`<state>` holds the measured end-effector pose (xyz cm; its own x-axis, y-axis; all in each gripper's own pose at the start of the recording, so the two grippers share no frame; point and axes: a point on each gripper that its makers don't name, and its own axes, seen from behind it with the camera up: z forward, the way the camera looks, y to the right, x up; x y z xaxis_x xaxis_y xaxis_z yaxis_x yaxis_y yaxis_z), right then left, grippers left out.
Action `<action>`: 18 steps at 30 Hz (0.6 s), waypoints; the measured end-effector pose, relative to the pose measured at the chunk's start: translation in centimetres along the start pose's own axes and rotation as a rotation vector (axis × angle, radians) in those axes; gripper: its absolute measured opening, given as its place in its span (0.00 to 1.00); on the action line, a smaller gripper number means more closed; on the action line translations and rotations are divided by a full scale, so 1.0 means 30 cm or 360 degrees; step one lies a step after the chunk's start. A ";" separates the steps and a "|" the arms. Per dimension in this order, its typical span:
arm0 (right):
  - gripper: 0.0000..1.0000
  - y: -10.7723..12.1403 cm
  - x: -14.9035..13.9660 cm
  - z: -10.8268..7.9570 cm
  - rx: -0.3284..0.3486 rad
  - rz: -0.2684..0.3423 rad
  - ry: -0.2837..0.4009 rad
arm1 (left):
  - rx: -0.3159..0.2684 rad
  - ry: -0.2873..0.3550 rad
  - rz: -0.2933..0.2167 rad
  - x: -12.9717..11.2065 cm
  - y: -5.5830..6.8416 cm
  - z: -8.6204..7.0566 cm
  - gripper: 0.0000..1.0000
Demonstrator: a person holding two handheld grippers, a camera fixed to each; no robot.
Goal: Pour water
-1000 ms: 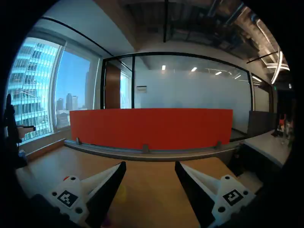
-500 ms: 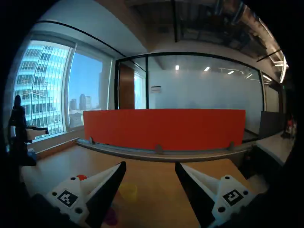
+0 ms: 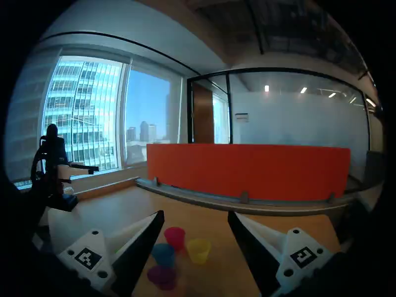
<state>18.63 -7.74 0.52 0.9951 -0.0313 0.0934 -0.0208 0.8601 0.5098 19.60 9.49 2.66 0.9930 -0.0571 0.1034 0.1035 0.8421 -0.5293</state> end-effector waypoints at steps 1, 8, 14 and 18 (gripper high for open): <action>0.99 -0.004 0.002 0.000 0.0010 -0.0002 0.0000 | -0.0014 0.0006 -0.0003 0.003 0.005 -0.001 0.92; 0.99 -0.019 -0.006 0.006 0.0063 -0.0031 -0.0045 | -0.0098 -0.0004 0.0033 0.006 0.036 -0.019 0.93; 0.99 -0.034 -0.032 0.008 0.0120 -0.0055 -0.0128 | -0.0158 -0.0100 0.0091 -0.053 0.060 -0.031 0.92; 0.99 -0.054 -0.059 0.003 0.0171 -0.0070 -0.0192 | -0.0195 -0.0151 0.0106 -0.093 0.070 -0.033 0.92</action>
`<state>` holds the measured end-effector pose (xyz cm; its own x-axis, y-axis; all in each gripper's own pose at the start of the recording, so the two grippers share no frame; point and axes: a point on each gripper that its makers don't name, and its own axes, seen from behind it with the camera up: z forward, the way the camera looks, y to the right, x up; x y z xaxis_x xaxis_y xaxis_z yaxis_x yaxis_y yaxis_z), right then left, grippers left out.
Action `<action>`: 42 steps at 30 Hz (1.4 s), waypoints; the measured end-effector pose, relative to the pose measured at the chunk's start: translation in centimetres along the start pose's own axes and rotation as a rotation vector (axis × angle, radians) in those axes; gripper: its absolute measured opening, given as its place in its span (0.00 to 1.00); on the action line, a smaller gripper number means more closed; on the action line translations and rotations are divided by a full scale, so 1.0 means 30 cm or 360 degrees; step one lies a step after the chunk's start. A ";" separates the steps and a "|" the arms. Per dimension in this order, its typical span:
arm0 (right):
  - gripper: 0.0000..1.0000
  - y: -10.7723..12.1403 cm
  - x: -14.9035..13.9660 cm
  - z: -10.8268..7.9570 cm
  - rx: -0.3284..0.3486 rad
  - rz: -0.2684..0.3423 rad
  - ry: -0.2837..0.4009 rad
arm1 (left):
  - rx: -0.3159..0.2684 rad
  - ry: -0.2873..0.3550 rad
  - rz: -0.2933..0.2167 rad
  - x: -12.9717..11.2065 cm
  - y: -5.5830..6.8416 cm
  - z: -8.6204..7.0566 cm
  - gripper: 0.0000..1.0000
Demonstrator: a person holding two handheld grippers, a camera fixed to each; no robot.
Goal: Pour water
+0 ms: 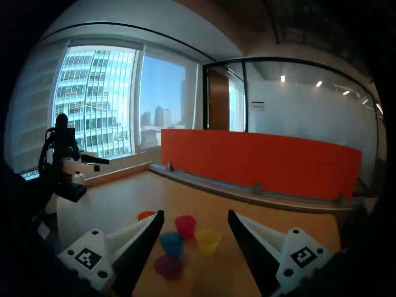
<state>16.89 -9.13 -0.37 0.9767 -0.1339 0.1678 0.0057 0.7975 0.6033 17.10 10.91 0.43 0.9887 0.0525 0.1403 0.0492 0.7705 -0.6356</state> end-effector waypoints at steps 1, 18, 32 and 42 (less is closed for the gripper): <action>1.00 -0.003 -0.005 0.000 0.0007 -0.0007 -0.0011 | -0.0007 -0.0008 0.0006 -0.007 0.001 0.002 0.92; 1.00 -0.037 -0.090 0.041 0.0107 -0.0074 -0.0161 | -0.0083 -0.0117 0.0120 -0.123 0.032 0.043 0.93; 1.00 -0.051 -0.185 0.089 0.0164 -0.0099 -0.0277 | -0.0123 -0.0240 0.0137 -0.289 0.069 0.078 0.92; 1.00 -0.066 -0.258 0.116 0.0189 -0.0113 -0.0344 | -0.0178 -0.0346 0.0138 -0.410 0.111 0.100 0.92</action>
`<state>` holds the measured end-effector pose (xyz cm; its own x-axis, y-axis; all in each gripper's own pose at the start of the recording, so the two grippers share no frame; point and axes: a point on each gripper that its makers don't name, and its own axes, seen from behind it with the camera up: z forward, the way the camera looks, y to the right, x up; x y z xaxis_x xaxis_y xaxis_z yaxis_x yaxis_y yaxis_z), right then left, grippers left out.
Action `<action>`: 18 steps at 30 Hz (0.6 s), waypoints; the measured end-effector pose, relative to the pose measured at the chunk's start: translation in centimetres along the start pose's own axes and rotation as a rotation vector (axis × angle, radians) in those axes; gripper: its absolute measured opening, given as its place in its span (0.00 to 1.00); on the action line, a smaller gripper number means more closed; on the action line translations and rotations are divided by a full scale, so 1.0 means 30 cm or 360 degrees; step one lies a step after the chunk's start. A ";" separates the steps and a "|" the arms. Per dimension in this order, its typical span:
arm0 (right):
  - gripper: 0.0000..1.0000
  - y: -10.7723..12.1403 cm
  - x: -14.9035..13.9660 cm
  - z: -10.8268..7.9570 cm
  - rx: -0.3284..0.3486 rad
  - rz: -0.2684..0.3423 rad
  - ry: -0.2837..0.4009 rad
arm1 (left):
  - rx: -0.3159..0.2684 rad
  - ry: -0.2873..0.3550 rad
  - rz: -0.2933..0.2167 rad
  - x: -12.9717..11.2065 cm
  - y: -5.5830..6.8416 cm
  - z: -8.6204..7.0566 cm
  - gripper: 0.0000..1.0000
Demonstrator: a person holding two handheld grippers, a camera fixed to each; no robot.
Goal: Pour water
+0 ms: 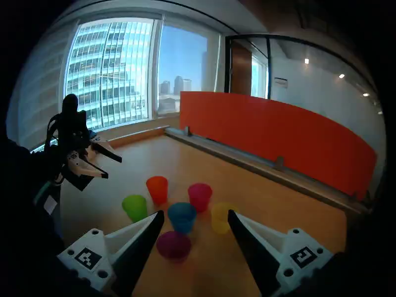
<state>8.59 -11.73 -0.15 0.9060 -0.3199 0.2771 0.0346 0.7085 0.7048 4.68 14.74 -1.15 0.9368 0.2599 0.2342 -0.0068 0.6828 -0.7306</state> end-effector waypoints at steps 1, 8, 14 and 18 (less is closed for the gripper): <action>1.00 -0.001 -0.005 0.004 0.0002 -0.0001 -0.0006 | -0.0003 -0.0012 0.0003 -0.010 0.003 0.005 0.93; 1.00 -0.005 -0.034 0.033 0.0015 -0.0005 -0.0036 | -0.0038 -0.0088 0.0024 -0.082 0.037 0.034 0.92; 1.00 -0.008 -0.052 0.057 0.0023 -0.0017 -0.0060 | -0.0068 -0.0155 0.0042 -0.143 0.062 0.058 0.92; 1.00 -0.009 -0.053 0.074 0.0027 -0.0024 -0.0067 | -0.0079 -0.0200 0.0063 -0.181 0.068 0.073 0.93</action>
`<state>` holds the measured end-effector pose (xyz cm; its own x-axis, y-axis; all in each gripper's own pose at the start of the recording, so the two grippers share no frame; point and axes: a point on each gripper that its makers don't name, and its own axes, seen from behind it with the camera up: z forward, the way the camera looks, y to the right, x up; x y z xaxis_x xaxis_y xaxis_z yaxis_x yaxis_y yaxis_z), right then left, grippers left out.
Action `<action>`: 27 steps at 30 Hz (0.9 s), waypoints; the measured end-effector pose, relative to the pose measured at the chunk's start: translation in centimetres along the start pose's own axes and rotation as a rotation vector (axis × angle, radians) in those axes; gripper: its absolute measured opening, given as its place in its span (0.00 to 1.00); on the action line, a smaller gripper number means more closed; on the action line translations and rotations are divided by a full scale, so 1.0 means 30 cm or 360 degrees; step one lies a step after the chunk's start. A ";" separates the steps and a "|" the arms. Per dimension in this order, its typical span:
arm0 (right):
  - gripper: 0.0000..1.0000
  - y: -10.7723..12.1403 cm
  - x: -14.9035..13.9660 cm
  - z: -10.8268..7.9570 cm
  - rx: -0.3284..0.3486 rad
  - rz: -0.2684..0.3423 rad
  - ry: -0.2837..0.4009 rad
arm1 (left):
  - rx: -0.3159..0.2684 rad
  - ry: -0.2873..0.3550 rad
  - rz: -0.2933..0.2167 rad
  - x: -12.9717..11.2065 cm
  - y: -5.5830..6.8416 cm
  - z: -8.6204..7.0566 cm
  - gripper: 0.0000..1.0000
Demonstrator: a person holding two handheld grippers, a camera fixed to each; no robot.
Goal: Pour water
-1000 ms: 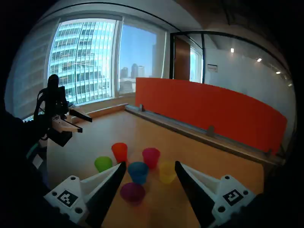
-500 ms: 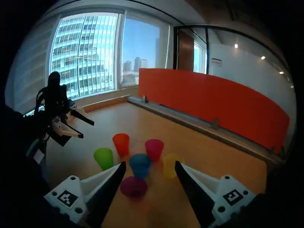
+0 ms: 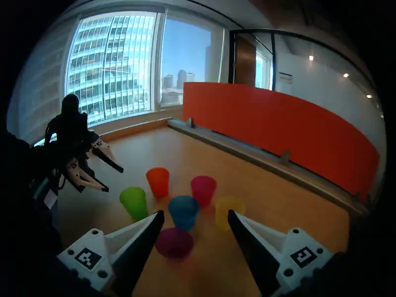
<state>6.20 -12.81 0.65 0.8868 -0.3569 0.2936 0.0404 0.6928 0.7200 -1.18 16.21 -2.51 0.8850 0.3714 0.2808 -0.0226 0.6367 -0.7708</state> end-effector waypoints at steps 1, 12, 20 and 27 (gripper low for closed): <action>1.00 -0.001 0.001 0.004 0.0003 0.0000 -0.0001 | -0.0004 -0.0009 0.0002 -0.006 0.001 0.004 0.93; 1.00 -0.002 0.008 0.040 0.0016 -0.0014 -0.0017 | -0.0038 -0.0117 0.0029 -0.071 0.016 0.052 0.93; 1.00 -0.001 0.001 0.066 0.0030 -0.0014 -0.0033 | -0.0065 -0.0182 0.0024 -0.103 0.019 0.096 0.93; 1.00 0.004 -0.005 0.086 0.0040 -0.0011 -0.0044 | -0.0081 -0.0231 0.0039 -0.119 0.023 0.142 0.92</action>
<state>4.88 -14.28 2.30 0.8734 -0.3793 0.3056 0.0347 0.6743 0.7377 -6.33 18.21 -1.60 0.8079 0.4826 0.3382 -0.0167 0.5924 -0.8054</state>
